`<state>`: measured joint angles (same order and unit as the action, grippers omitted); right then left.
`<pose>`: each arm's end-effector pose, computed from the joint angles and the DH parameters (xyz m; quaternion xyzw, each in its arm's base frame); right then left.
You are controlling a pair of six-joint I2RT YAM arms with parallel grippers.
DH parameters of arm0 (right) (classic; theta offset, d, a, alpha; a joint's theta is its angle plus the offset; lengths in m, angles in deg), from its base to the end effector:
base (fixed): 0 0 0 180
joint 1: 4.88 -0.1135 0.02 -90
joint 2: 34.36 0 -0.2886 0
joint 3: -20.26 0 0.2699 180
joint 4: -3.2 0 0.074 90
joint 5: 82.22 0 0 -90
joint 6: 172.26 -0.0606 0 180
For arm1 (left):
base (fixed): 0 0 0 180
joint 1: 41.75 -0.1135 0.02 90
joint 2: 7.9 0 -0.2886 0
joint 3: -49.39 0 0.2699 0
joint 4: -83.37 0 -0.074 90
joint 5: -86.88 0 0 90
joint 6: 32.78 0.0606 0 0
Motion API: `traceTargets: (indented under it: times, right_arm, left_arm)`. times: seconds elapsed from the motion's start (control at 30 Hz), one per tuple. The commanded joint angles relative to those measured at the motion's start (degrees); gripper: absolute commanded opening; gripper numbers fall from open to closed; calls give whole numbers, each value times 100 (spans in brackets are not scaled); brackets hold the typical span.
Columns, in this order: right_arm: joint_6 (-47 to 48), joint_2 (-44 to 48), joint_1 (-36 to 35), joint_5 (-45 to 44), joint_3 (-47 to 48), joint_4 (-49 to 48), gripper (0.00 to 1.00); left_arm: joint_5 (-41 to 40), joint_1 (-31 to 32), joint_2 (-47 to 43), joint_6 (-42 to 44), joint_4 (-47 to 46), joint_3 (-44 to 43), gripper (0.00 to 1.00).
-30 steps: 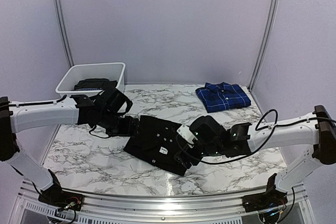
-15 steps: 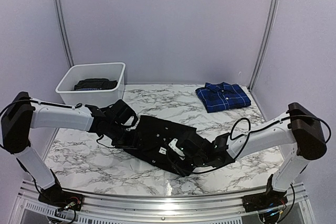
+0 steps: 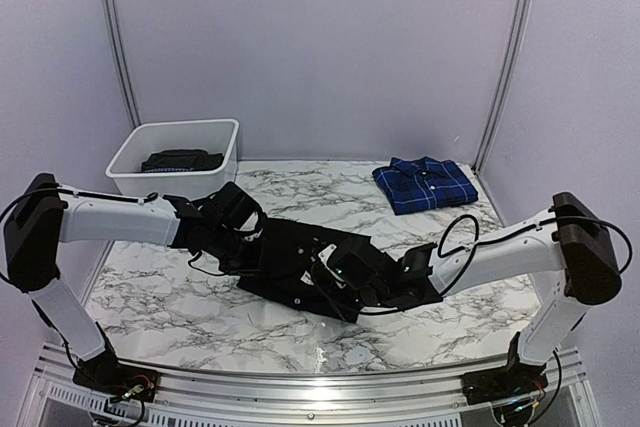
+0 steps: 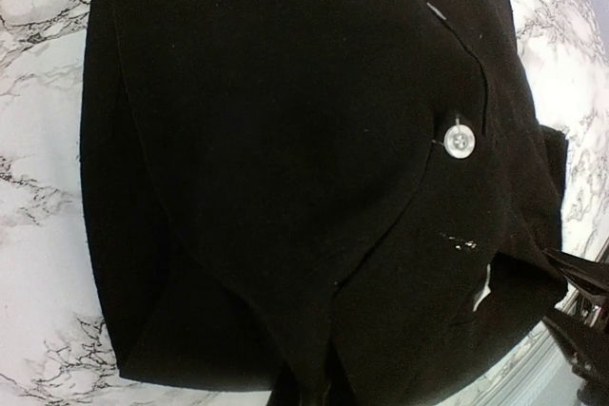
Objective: Fold and stack the long sleeve shirts
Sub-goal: Pick up the crumpled shirt from the center of the board, then flatten out the crumpled shirt at the center of the board.
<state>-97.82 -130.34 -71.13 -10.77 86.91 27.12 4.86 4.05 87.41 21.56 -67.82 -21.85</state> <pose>0.1643 0.3254 0.1630 -0.3550 0.8682 0.0881 0.3353 0.2547 -0.2740 0.1839 0.1056 0.9400 -0.2572 0.1976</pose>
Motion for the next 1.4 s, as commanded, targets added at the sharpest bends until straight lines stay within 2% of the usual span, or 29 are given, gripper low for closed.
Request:
traceTargets:
  times: [0.0, 0.1, 0.2, 0.27, 0.4, 0.5, 0.63, 0.73, 0.9, 0.93, 0.97, 1.03, 1.1, 1.2, 1.37]
  right_arm:
    - [-33, 80, -27, -13, 331, 68, 35]
    - [-2, 105, -27, 59, 324, 13, 51]
    - [13, 49, -20, 89, 356, -25, 54]
    - [21, -55, -14, 72, 396, 20, 45]
    - [33, -139, -1, -21, 469, 87, 15]
    - [35, -129, 62, -342, 685, 270, 0]
    - [-21, -267, 668, -875, 1302, 688, 0]
    - [159, -521, 1207, -1042, 1856, 613, 0]
    - [696, -1551, 1963, -1367, 3123, 336, 0]
    - [759, -1803, 2120, -1409, 3390, 316, 0]
    - [824, -2041, 2265, -1393, 3648, 309, 0]
    - [926, -2511, 2537, -1259, 4155, 348, 0]
    - [977, -3020, 2755, -1103, 4741, 470, 0]
    - [953, -3517, 3018, -890, 5453, 798, 0]
    - [1068, -3873, 3267, -575, 6144, 945, 4]
  left_arm:
    - [101, 35, -285, 4, -74, -200, 0]
    - [133, 57, -359, -30, -67, -265, 0]
    - [124, 68, -429, -68, -67, -340, 0]
    - [118, 65, -453, -103, -67, -408, 0]
    - [79, 64, -519, -161, -67, -507, 0]
    - [-92, 58, -484, -158, -67, -660, 0]
    - [-593, 55, -59, -34, -104, -1172, 0]
    - [-1035, -13, 428, 16, -324, -1676, 0]
    - [-1539, -298, 1352, -167, -593, -2642, 0]
    - [-1536, -366, 1537, -165, -590, -2905, 11]
    - [-1529, -405, 1682, -136, -586, -3055, 35]
    - [-1537, -456, 1837, -54, -562, -3244, 69]
    - [-1659, -479, 1822, 81, -509, -3237, 89]
    - [-1718, -610, 1539, 59, -498, -2824, 98]
    - [-1682, -704, 804, 142, -567, -1817, 99]
